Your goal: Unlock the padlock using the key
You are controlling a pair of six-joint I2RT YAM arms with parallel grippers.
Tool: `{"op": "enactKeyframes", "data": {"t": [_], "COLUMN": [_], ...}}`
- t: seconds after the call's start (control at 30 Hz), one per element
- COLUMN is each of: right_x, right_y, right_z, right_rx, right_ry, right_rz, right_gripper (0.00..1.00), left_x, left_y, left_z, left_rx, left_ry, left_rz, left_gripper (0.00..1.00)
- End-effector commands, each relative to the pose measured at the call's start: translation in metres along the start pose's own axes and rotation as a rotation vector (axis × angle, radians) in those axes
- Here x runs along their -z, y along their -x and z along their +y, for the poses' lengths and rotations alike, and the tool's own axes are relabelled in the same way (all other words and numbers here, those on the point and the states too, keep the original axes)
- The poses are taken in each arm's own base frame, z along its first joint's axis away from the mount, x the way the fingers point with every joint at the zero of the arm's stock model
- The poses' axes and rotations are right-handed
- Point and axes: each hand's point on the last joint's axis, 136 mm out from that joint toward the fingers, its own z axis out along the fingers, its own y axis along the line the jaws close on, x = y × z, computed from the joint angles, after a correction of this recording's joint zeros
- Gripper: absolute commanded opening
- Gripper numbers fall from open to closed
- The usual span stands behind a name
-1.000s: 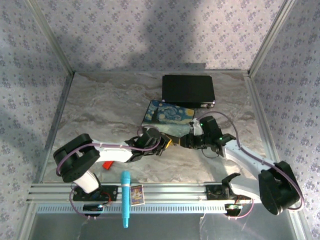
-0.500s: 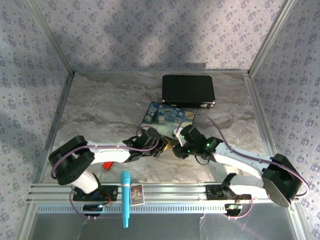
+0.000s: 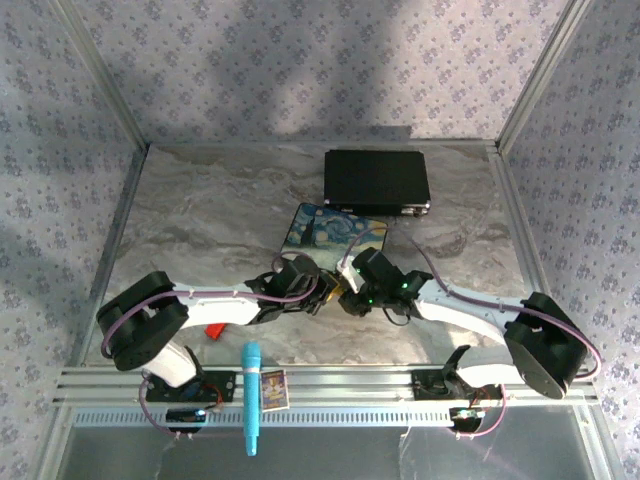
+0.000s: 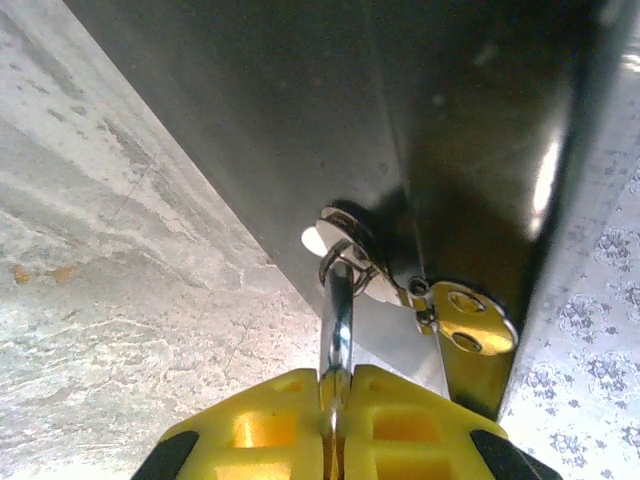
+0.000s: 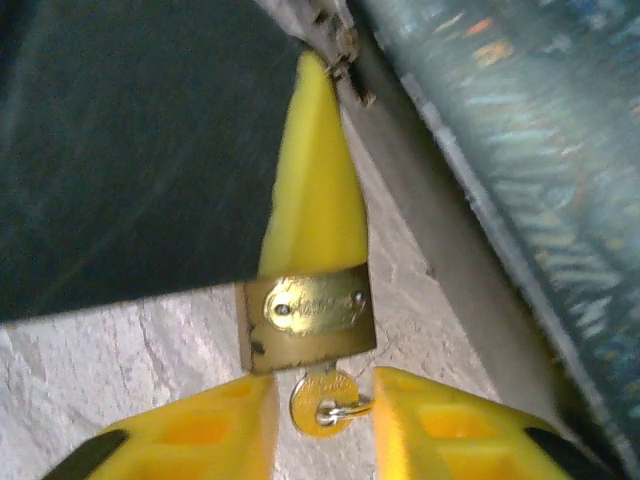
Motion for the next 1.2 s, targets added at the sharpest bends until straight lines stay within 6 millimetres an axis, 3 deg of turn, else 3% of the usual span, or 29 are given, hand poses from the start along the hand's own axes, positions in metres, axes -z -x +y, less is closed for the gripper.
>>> {"op": "enactKeyframes", "data": {"t": [0.0, 0.07, 0.33, 0.4, 0.53, 0.73, 0.83, 1.03, 1.17], "right_x": [-0.001, -0.002, 0.001, 0.002, -0.004, -0.006, -0.006, -0.007, -0.007], "right_y": [0.021, 0.023, 0.022, 0.020, 0.013, 0.012, 0.013, 0.007, 0.005], "right_z": [-0.002, -0.003, 0.017, 0.024, 0.028, 0.027, 0.028, 0.023, 0.020], "right_rx": [0.045, 0.053, -0.021, -0.060, -0.097, -0.186, -0.210, -0.258, -0.268], "right_ry": [-0.019, -0.018, 0.184, 0.242, 0.272, 0.307, 0.319, 0.322, 0.313], "right_rz": [-0.056, -0.059, -0.068, -0.070, -0.047, -0.059, -0.058, -0.048, -0.039], "right_gripper": [0.18, 0.09, 0.02, 0.01, 0.00, 0.00, 0.00, 0.01, 0.03], "left_x": [0.007, 0.007, 0.006, 0.006, 0.002, -0.002, 0.000, 0.005, 0.008], "left_y": [-0.012, -0.013, -0.010, -0.004, 0.002, -0.003, -0.005, 0.005, 0.006], "left_z": [-0.010, -0.009, 0.004, 0.011, 0.018, 0.024, 0.027, 0.035, 0.037], "left_rx": [-0.025, -0.028, -0.050, -0.070, -0.107, -0.144, -0.166, -0.173, -0.173], "left_ry": [-0.016, -0.014, 0.017, 0.054, 0.086, 0.119, 0.126, 0.164, 0.169], "left_rz": [0.060, 0.065, 0.055, 0.020, -0.016, -0.024, -0.051, -0.093, -0.101], "left_gripper": [0.00, 0.00, 0.00, 0.10, 0.17, 0.27, 0.26, 0.12, 0.12]}}
